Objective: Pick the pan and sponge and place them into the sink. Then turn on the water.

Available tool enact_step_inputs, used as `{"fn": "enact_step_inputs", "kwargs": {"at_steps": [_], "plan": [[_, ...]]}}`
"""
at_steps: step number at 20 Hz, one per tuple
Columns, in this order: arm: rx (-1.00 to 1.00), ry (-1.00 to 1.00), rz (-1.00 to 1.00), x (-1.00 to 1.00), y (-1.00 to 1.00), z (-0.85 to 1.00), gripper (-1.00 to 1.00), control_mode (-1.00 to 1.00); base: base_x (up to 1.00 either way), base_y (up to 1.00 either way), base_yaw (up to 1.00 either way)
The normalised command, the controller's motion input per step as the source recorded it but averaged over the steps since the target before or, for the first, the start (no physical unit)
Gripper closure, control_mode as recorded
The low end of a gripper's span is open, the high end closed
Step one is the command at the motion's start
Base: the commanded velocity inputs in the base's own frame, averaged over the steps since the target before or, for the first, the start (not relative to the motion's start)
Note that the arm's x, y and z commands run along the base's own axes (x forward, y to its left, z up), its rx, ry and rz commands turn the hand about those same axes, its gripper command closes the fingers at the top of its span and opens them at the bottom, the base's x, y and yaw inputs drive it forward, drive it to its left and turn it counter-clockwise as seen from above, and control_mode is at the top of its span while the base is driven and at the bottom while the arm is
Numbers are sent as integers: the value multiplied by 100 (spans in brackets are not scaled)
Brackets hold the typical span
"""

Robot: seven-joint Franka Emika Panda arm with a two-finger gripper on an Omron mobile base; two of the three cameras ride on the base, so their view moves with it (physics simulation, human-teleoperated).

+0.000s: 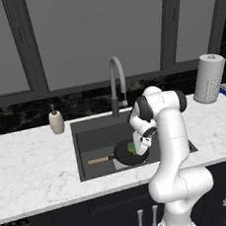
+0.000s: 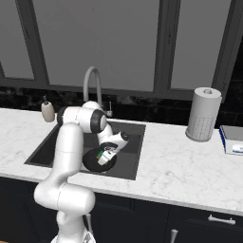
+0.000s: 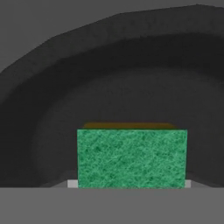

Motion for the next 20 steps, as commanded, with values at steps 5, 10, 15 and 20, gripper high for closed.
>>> {"fn": "enact_step_inputs", "kwargs": {"at_steps": [5, 10, 15, 20], "plan": [[0, -5, 0, 14, 11, -26, 100, -100, 0, 0, 0], [0, -11, 0, 0, 2, -8, -100, -100, 0, 0, 0], [0, -11, 0, 0, 0, 0, -100, -100, 0, 0, 0], [0, 0, 0, 0, 0, 9, -100, -100, 0, 0, 0]]}}
